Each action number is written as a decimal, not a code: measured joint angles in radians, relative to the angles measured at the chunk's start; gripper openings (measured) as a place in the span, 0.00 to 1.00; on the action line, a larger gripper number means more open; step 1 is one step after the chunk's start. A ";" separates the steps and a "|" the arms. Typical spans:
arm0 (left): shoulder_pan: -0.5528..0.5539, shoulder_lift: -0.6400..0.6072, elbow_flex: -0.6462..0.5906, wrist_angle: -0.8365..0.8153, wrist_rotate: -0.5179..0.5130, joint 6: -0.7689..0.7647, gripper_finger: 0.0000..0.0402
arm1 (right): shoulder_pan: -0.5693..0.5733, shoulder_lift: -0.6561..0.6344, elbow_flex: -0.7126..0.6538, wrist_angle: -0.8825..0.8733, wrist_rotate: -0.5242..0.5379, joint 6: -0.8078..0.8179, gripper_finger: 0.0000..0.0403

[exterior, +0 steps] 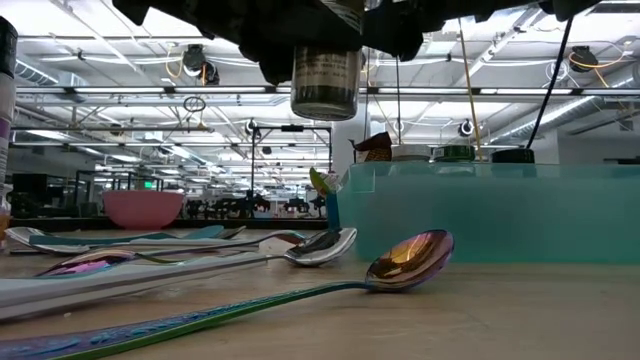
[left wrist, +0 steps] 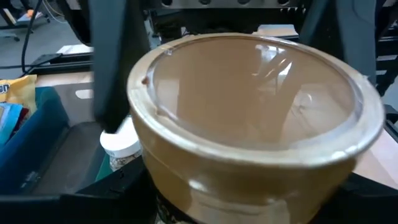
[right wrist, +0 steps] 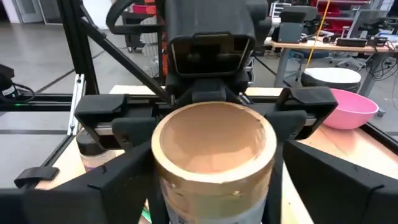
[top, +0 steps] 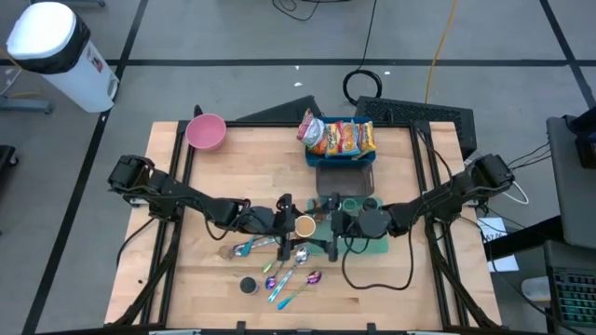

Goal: Pick & Place Food Item
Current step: Put the gold seasoning bottle into the green bin, then put the brown seasoning bottle into the green bin

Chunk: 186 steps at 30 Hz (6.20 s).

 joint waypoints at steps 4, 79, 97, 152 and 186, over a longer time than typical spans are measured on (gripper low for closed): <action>0.003 0.000 0.000 0.002 -0.003 -0.003 0.69 | -0.001 0.000 0.000 -0.010 0.000 0.000 0.71; 0.011 -0.329 0.000 -0.291 0.134 0.026 0.75 | 0.552 -0.740 -0.556 -0.487 0.474 0.402 0.78; -0.278 -0.789 -0.299 -0.451 -0.234 -0.172 0.73 | 0.551 -0.846 -0.555 0.262 0.374 -0.388 0.77; -0.446 -0.391 -0.286 -1.043 0.034 -0.799 0.46 | 0.353 -0.460 -0.349 0.364 0.109 -0.419 0.77; -0.711 -0.223 -0.466 -0.818 -0.420 -1.153 0.80 | 0.355 -0.460 -0.349 0.350 0.108 -0.419 0.77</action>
